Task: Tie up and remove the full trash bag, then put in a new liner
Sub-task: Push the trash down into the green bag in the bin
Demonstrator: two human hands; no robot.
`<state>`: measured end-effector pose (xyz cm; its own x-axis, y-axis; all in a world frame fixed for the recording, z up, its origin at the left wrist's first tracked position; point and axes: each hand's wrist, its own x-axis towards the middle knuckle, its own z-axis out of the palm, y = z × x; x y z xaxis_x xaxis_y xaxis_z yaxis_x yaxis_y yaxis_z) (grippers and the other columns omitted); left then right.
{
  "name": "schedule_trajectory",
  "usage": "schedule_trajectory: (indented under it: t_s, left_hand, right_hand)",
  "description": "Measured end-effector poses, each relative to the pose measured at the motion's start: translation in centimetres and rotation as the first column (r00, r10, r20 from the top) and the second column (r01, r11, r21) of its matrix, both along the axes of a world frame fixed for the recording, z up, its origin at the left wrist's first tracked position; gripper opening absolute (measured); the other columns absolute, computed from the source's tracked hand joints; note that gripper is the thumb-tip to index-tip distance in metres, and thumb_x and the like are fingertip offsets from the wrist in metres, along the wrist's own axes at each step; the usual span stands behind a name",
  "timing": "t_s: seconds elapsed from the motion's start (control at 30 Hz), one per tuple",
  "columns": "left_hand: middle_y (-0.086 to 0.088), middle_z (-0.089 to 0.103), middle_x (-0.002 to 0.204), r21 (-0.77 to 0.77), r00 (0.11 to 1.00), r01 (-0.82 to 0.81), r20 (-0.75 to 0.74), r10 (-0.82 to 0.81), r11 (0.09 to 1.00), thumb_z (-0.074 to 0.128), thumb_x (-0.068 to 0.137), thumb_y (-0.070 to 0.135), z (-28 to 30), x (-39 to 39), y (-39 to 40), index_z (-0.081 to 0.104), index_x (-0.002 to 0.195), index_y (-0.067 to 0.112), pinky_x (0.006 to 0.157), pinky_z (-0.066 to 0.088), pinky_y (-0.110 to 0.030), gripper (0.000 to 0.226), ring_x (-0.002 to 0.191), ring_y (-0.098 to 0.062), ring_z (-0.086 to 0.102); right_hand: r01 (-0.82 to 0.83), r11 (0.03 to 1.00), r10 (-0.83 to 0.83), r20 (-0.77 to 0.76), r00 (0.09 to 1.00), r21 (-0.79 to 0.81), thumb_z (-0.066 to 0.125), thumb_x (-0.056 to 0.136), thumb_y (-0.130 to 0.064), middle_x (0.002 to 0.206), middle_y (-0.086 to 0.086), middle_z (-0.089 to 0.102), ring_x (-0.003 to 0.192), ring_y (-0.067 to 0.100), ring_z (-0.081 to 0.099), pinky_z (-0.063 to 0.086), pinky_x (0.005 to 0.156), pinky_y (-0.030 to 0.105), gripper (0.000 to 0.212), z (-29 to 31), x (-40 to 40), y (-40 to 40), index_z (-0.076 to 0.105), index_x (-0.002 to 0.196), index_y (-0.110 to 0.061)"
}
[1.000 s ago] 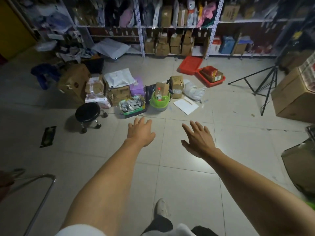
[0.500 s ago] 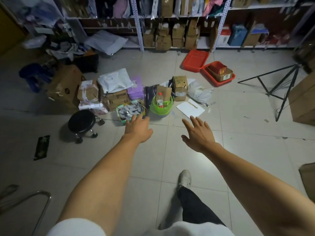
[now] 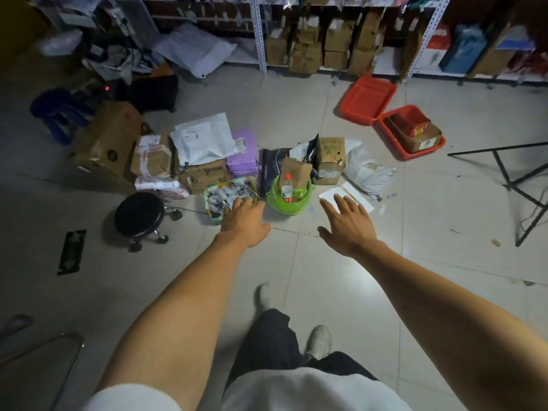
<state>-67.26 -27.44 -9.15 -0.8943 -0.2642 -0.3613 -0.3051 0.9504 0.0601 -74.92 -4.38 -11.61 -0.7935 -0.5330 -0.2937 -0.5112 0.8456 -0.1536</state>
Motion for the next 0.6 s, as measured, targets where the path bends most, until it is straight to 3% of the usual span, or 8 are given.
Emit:
schedule_trajectory:
  t_s: [0.4,0.6]
  left_hand:
    - [-0.009,0.043,0.143,0.066,0.995,0.085,0.053,-0.089,0.994,0.054,0.087,0.047,-6.7,-17.1,-10.8,0.048,0.133,0.02,0.106,0.033,-0.05,0.053,0.134,-0.033,0.034]
    - [-0.012,0.042,0.144,0.089,0.988,0.111,0.099,-0.12,0.99,0.055,0.087,0.045,-12.5,-24.2,-14.3,0.046,0.136,0.02,0.108,0.033,-0.053,0.055,0.135,-0.036,0.034]
  right_hand:
    - [0.085,0.994,-0.092,0.093,0.991,0.071,0.042,0.093,-0.055,0.162,0.011,0.013,0.149,0.032,0.011,0.015,0.12,0.05,0.072,-5.7,-14.5,-10.1,0.013,0.153,-0.029]
    - [0.136,0.987,-0.149,0.167,0.975,0.083,0.043,0.092,-0.055,0.162,0.011,0.014,0.149,0.031,0.012,0.016,0.12,0.049,0.074,-11.3,-20.3,-13.9,0.012,0.153,-0.028]
